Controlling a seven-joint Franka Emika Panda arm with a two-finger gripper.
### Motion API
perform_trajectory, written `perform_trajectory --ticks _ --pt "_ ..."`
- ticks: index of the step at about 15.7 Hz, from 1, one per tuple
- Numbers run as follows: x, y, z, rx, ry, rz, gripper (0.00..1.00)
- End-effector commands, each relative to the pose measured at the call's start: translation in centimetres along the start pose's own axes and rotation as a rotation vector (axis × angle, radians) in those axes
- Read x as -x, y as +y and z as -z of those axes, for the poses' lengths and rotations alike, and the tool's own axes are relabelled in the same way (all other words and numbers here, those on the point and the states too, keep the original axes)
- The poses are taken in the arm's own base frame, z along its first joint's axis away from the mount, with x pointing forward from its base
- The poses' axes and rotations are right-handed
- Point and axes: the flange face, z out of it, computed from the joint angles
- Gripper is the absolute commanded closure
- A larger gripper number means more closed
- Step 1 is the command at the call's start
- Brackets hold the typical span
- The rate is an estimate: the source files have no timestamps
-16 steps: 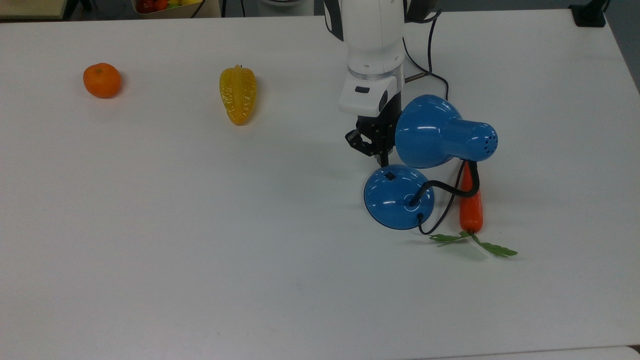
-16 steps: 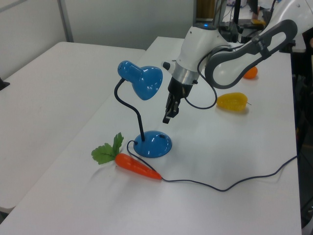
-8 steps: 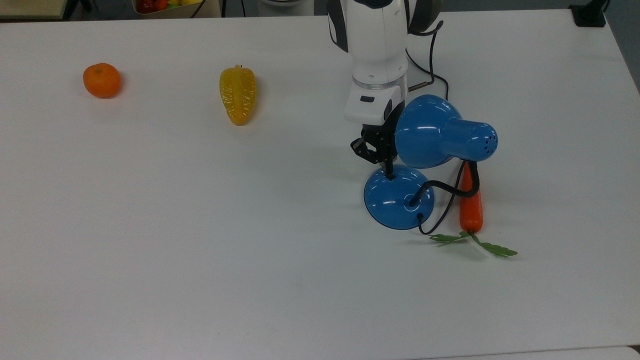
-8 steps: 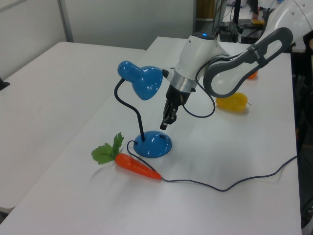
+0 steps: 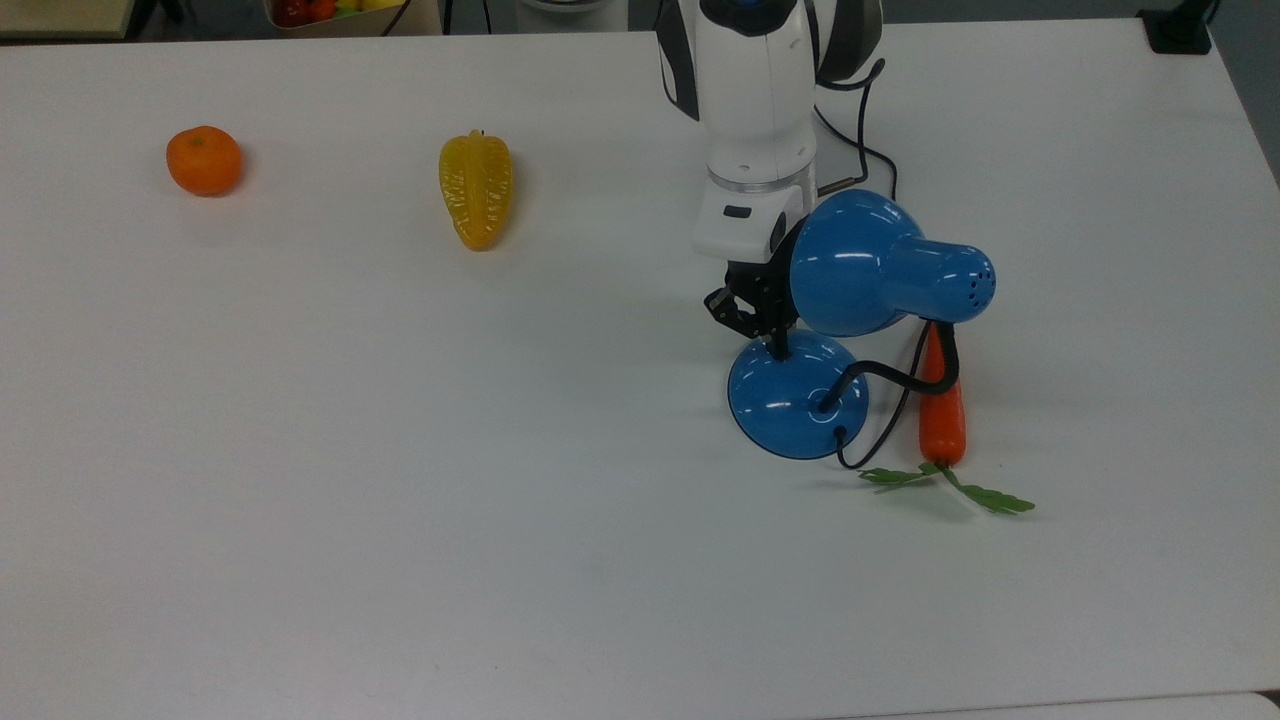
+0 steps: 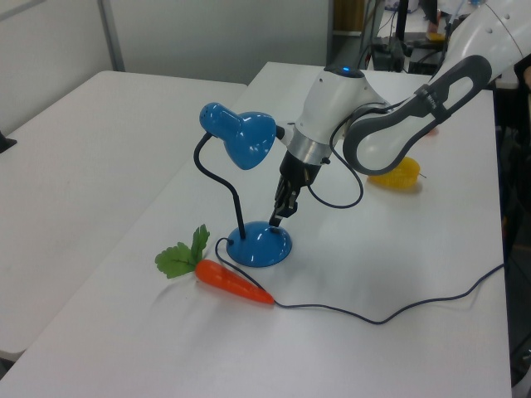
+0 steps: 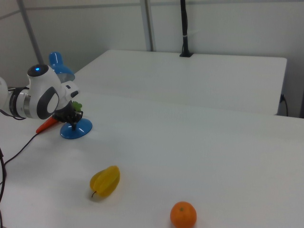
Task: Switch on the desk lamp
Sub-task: 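Lower the gripper onto the switch on the lamp base, then press down on the lamp base switch with the gripper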
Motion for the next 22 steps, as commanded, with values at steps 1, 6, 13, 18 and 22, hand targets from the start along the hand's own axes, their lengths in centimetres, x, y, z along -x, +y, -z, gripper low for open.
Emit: perform_trajectory --ticks 1,6,13,18,22 --pt "0.1 -0.4 -0.9 0.009 0.019 0.031 1.0" --pt "0.2 -0.4 -1.0 0.012 0.017 0.04 1.0" --pt "0.5 -0.7 -1.7 0.017 0.005 0.059 1.0" --pt "0.7 -1.1 -2.3 0.021 0.001 0.08 1.0" --pt "0.6 -1.1 -2.6 0.025 0.033 0.082 1.0"
